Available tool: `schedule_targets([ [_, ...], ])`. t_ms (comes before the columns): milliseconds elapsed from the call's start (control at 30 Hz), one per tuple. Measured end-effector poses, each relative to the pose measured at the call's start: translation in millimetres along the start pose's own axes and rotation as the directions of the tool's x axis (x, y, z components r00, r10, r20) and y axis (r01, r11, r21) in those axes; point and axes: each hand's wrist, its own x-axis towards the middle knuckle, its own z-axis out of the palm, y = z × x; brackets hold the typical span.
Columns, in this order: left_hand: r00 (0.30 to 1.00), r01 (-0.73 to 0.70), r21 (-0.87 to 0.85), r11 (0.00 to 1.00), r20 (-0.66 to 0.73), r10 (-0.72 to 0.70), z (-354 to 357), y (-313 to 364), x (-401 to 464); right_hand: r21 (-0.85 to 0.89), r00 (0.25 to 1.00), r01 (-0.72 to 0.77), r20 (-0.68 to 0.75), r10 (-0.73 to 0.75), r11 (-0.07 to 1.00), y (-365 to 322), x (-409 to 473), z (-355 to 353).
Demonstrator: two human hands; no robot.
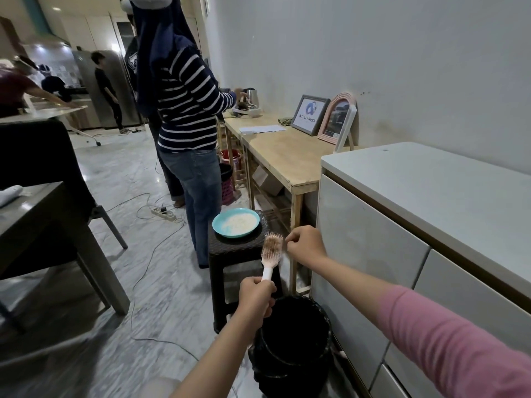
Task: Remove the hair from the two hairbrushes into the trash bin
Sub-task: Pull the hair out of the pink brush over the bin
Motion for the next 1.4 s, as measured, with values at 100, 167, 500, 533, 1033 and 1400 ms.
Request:
schedule_targets([
  [100, 0.999, 0.029, -0.022, 0.999, -0.014, -0.030, -1.8, 0.2, 0.8, 0.013, 1.000, -0.007, -0.022, 0.007, 1.000, 1.4, -0.9, -3.0],
  [167, 0.999, 0.049, -0.039, 0.998, -0.018, -0.050, -2.6, 0.1, 1.3, 0.022, 0.999, -0.011, -0.038, 0.012, 1.000, 2.4, -1.1, -4.5],
  [500, 0.977, 0.155, -0.145, 0.977, -0.128, -0.174, -9.7, -1.5, 14.9, 0.109, 0.983, -0.117, -0.128, 0.130, 0.987, 16.4, -1.2, -11.0],
  [533, 0.973, 0.156, -0.160, 0.975, -0.142, -0.180, -11.7, -3.1, 18.5, 0.110, 0.981, -0.122, -0.140, 0.137, 0.986, 19.2, -0.7, -13.5],
  [1033, 0.857, 0.153, -0.400, 0.904, -0.402, -0.323, -44.1, -11.1, 43.4, 0.200, 0.914, -0.287, -0.235, 0.331, 0.937, 47.1, 2.3, -36.9],
  [1400, 0.910, 0.018, -0.165, 0.986, -0.406, -0.084, -33.9, 1.2, 25.9, 0.029, 0.925, -0.376, -0.039, 0.377, 0.926, 59.8, 5.5, -29.8],
])
